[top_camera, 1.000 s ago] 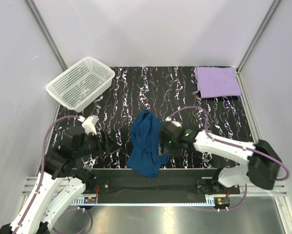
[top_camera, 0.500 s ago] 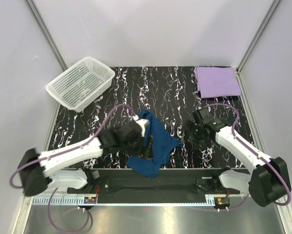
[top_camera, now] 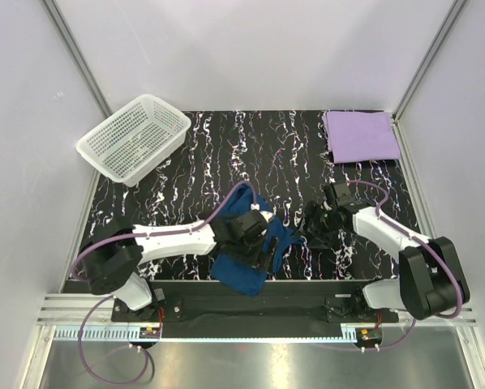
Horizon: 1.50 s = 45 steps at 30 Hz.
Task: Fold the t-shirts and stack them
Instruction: Flatten the tshirt out
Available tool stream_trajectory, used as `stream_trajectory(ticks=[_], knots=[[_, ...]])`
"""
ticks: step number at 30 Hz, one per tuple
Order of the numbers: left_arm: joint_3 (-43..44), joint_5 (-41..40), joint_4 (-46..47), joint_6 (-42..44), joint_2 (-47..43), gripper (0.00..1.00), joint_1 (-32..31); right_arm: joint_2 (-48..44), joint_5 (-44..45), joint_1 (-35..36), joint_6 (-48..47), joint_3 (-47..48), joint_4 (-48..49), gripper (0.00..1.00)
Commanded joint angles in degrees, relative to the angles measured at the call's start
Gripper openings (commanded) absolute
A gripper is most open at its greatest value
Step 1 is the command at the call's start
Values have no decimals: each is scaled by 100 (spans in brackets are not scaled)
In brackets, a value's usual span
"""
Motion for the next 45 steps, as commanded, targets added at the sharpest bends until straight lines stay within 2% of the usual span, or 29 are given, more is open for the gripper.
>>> stream_trajectory(ticks=[1, 4, 5, 6, 8, 9, 10, 12, 16, 18, 19, 20, 22, 26, 30, 31, 38, 41, 43, 45], knots=[[382, 220, 604, -68, 291, 86, -1, 273, -247, -77, 101, -20, 677, 70], [444, 194, 674, -86, 371, 82, -1, 563, -335, -95, 84, -29, 870, 68], [444, 98, 665, -86, 371, 77, 16, 694, -352, -95, 92, -29, 958, 66], [444, 54, 657, -86, 371, 73, 43, 748, -370, -95, 75, -3, 976, 59], [426, 45, 630, -103, 354, 61, 147, 888, -362, -95, 5, 41, 994, 50], [435, 10, 595, -77, 345, 46, 192, 941, -335, -95, -65, 85, 985, 46], [452, -43, 560, -68, 336, 40, 227, 977, -300, -95, -109, 120, 950, 38], [470, -122, 463, -59, 292, 38, 367, 1047, -221, -95, -294, 252, 810, 36], [619, -149, 384, -33, 204, 38, 447, 977, -1, -95, -531, 436, 528, 17], [628, -149, 445, -77, 134, 32, 456, 898, -10, -95, -593, 533, 405, 10], [655, -175, 419, -86, 108, 19, 447, 854, -36, -95, -619, 568, 344, 6], [707, -262, 280, -86, 73, 14, 447, 828, -80, -86, -628, 603, 230, 0], [804, -385, 130, -59, -111, 0, 447, 697, -168, -86, -716, 718, 80, 0], [945, -920, -466, 107, -709, 0, 447, 354, -168, 10, -997, 1086, -612, 0], [1287, -1703, -1012, 379, -1438, 0, 447, -42, -28, 458, -1121, 1841, -1194, 0], [1392, -1870, -1161, 485, -1579, 0, 456, -147, 16, 755, -1112, 1999, -1334, 0], [3105, -3537, -2707, 1337, -2704, 0, 456, -333, 491, 2126, -621, 4168, -2573, 0], [3843, -4381, -3104, 1689, -3275, 0, 456, -175, 124, 2505, -445, 4977, -2672, 0], [4369, -4726, -3132, 2082, -3671, 0, 456, 79, -535, 2734, -321, 5339, -2531, 0], [4705, -5192, -3097, 2400, -3891, 0, 456, 316, -782, 3302, -216, 6041, -2408, 0]])
